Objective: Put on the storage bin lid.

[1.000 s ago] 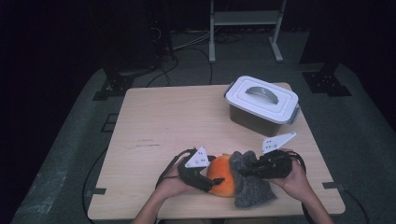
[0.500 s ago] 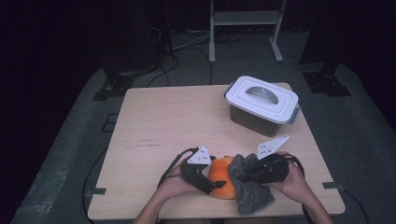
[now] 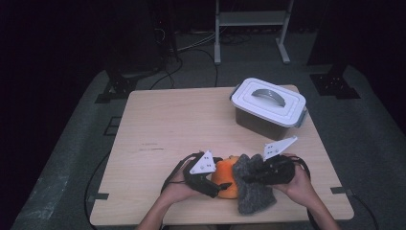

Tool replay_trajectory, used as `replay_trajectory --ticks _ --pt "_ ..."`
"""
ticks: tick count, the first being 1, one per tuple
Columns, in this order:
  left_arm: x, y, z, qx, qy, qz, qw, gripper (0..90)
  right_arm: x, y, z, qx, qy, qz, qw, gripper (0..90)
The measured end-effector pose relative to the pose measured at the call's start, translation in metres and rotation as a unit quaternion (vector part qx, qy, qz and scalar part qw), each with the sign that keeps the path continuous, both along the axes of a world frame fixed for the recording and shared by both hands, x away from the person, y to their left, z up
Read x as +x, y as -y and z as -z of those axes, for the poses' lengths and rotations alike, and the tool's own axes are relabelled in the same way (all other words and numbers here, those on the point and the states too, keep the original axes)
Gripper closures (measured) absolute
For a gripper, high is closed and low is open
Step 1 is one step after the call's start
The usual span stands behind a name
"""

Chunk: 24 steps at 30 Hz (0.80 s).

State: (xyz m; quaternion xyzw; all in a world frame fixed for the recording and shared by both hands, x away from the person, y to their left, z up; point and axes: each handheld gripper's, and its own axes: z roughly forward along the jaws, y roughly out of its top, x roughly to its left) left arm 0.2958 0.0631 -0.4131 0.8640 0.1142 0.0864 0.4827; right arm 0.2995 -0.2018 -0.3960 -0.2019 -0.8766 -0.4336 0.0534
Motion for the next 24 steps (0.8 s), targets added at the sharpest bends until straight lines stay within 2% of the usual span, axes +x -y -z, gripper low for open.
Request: replay_trajectory --ticks 1,2,4,5,8,10,12,16,20,22,24 --pt "0.001 0.001 0.0 -0.001 -0.013 0.0 0.9999 10.1 -0.002 -0.003 -0.001 -0.002 0.0 -0.009 1.0 77.4" --pt "0.001 0.001 0.001 -0.009 -0.022 -0.001 0.9997 10.5 -0.003 -0.005 -0.003 -0.003 0.003 -0.012 0.9999 77.4" --pt "-0.001 0.001 0.003 0.002 -0.006 -0.003 1.0 17.8 -0.006 -0.009 -0.006 0.007 0.013 -0.009 0.9999 77.5" --pt "-0.002 0.0 0.003 0.0 -0.004 -0.002 1.0 21.2 -0.007 -0.01 -0.008 0.008 0.02 -0.006 0.9997 77.5" --pt "-0.003 0.001 0.003 0.002 0.003 0.002 1.0 23.6 -0.009 -0.012 -0.01 0.011 0.033 0.003 0.9994 77.6" --pt "-0.004 0.001 0.004 0.005 0.009 0.004 0.9999 24.8 -0.009 -0.012 -0.009 0.003 0.038 0.002 0.9993 77.7" --pt "-0.004 0.0 0.004 0.007 0.012 0.008 0.9999 25.5 -0.008 -0.009 -0.008 0.003 0.032 0.002 0.9995 77.7" --pt "-0.002 -0.003 0.005 0.003 0.002 0.005 1.0 24.8 0.001 0.006 0.003 0.012 0.011 0.014 0.9998 78.1" --pt "-0.003 -0.002 0.005 0.005 0.009 0.015 0.9998 24.3 0.007 0.022 0.009 -0.006 -0.013 0.03 0.9995 77.3" --pt "-0.004 -0.002 0.004 0.008 0.012 0.021 0.9997 23.1 0.007 0.026 0.006 -0.007 -0.006 0.038 0.9992 77.4" --pt "-0.004 -0.002 0.005 0.01 0.014 0.028 0.9995 22.2 0.007 0.027 0.002 0.006 0.0 0.041 0.9991 77.4"
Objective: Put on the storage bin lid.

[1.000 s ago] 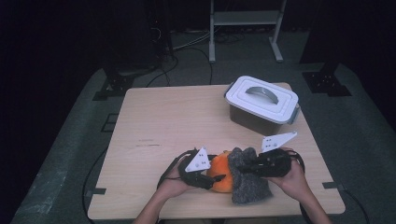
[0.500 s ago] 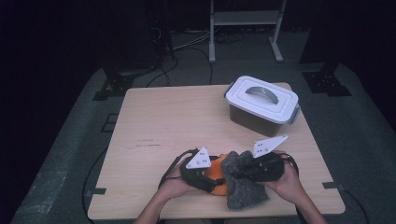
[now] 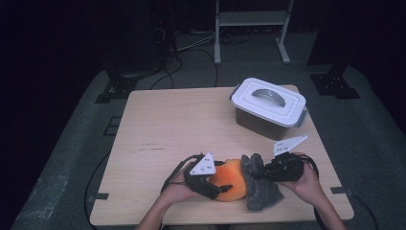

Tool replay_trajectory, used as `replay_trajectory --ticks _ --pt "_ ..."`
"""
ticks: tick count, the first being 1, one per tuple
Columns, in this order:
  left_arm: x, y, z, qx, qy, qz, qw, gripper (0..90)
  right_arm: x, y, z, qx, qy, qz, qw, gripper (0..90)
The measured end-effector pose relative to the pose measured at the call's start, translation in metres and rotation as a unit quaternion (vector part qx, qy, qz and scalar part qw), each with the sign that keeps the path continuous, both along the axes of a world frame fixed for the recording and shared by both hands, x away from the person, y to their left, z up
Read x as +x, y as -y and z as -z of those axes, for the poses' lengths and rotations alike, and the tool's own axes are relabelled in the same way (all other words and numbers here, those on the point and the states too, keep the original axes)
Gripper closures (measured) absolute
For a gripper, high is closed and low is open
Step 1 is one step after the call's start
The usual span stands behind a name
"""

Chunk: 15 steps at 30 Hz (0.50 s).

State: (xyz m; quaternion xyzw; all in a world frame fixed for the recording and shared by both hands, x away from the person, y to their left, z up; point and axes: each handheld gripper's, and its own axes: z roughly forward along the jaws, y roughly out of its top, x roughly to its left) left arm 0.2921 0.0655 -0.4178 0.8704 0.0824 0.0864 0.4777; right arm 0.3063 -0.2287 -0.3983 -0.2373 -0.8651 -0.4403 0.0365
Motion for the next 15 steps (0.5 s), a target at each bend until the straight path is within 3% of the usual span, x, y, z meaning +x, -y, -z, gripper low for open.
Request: replay_trajectory --ticks 4,8,11,13,15 --pt "0.002 -0.002 -0.002 0.006 -0.011 0.0 0.9999 17.1 0.0 -0.008 0.001 0.006 0.0 -0.012 0.9999 77.2" --pt "0.004 -0.002 -0.002 0.003 -0.031 -0.002 0.9995 14.6 -0.001 -0.013 0.009 0.003 -0.027 -0.04 0.9988 77.1" --pt "0.001 0.001 -0.004 0.009 -0.01 -0.004 0.9999 25.5 -0.004 -0.013 0.001 -0.005 -0.01 -0.031 0.9995 77.8" --pt "-0.003 0.004 -0.004 0.003 -0.003 0.004 1.0 28.1 -0.008 -0.016 -0.007 0.016 0.005 -0.034 0.9993 78.0" --pt "-0.007 0.008 -0.005 0.013 0.013 0.017 0.9997 28.0 -0.012 -0.023 -0.014 0.026 0.024 -0.04 0.9986 77.7"
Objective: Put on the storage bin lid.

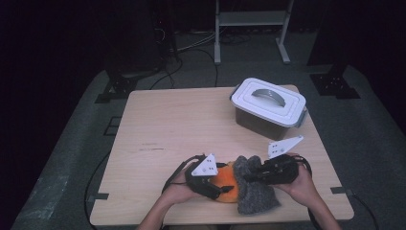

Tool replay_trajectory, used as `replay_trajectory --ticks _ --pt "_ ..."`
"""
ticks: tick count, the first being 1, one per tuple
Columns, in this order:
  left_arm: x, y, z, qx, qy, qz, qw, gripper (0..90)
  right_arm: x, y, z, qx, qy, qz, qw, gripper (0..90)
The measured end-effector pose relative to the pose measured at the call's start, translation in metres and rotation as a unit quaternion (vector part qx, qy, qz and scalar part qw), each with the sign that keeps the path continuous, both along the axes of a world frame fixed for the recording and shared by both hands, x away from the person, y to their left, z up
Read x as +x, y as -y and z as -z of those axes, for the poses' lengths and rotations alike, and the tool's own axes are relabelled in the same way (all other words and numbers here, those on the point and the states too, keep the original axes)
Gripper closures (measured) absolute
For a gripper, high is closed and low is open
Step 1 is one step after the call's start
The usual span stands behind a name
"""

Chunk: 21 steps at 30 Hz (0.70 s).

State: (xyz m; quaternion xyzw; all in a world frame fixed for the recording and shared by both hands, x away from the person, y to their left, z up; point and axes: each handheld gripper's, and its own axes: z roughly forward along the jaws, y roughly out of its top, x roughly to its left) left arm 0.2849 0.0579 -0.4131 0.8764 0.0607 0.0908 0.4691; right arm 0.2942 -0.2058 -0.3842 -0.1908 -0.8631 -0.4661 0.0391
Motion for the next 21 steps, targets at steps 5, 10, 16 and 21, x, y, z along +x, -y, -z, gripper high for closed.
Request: replay_trajectory --ticks 5,10,16,21 --pt "0.001 -0.004 0.001 0.004 -0.001 0.006 1.0 28.7 0.002 0.0 0.006 -0.02 -0.001 -0.002 0.9998 78.0" --pt "0.003 -0.006 0.002 0.001 -0.005 0.009 0.9999 28.2 0.006 0.013 0.01 -0.008 -0.011 0.013 0.9998 78.0" --pt "0.006 -0.005 -0.003 -0.003 -0.04 0.001 0.9992 17.0 0.006 0.005 0.014 -0.015 -0.015 0.008 0.9997 77.9" --pt "0.003 -0.002 -0.002 -0.01 -0.036 -0.002 0.9993 27.8 -0.002 -0.001 0.004 -0.021 0.011 -0.005 0.9997 78.3"
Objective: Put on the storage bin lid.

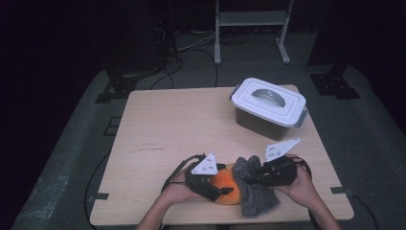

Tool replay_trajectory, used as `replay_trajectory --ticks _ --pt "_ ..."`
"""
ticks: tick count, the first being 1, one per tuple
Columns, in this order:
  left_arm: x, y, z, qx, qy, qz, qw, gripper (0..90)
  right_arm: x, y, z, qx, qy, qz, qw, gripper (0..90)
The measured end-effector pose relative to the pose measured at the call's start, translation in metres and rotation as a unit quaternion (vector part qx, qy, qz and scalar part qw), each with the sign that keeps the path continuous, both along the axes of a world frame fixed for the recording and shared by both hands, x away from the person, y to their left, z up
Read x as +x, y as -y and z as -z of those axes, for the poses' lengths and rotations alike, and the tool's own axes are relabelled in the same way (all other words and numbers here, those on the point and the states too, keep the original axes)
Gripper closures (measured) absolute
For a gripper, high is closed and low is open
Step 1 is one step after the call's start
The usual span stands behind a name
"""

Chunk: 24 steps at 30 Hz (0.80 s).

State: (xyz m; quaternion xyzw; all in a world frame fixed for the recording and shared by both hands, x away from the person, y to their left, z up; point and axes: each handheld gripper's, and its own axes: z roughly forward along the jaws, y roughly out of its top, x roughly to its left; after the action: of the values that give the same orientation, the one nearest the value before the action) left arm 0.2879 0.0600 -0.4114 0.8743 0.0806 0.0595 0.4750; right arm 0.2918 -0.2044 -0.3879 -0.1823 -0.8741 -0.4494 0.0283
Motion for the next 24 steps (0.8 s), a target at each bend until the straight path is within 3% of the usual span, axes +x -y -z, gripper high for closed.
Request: replay_trajectory --ticks 2,4,10,14,18,19,21,22,24 --pt "-0.004 0.003 -0.001 0.006 0.017 0.009 0.9998 30.0 -0.003 -0.005 -0.005 0.022 0.004 -0.015 0.9996 78.3" --pt "-0.005 0.003 -0.001 0.016 0.029 0.01 0.9994 32.1 -0.006 -0.013 -0.006 -0.003 0.018 -0.02 0.9996 78.3" --pt "-0.001 -0.003 -0.002 0.015 0.027 0.012 0.9995 36.2 0.006 0.004 0.005 0.007 -0.008 -0.002 0.9999 78.4" --pt "0.0 -0.003 -0.002 0.007 0.013 0.008 0.9999 32.1 0.014 0.02 0.016 0.012 -0.028 0.027 0.9992 78.4" --pt "0.004 0.001 -0.003 -0.001 -0.04 0.003 0.9992 13.1 0.014 0.019 0.018 0.006 -0.035 0.026 0.999 78.2" --pt "0.003 0.003 -0.002 -0.001 -0.041 -0.003 0.9991 10.2 0.014 0.018 0.019 0.005 -0.036 0.026 0.999 78.2" --pt "0.002 0.004 -0.002 0.008 -0.025 -0.014 0.9996 14.0 0.014 0.016 0.02 0.006 -0.04 0.025 0.9989 78.2" --pt "0.001 0.004 -0.002 0.01 -0.014 -0.015 0.9997 22.8 0.013 0.016 0.02 0.007 -0.043 0.024 0.9988 78.2" --pt "0.0 0.002 -0.003 0.013 0.004 -0.018 0.9998 30.2 0.012 0.015 0.019 0.006 -0.041 0.023 0.9989 78.2"
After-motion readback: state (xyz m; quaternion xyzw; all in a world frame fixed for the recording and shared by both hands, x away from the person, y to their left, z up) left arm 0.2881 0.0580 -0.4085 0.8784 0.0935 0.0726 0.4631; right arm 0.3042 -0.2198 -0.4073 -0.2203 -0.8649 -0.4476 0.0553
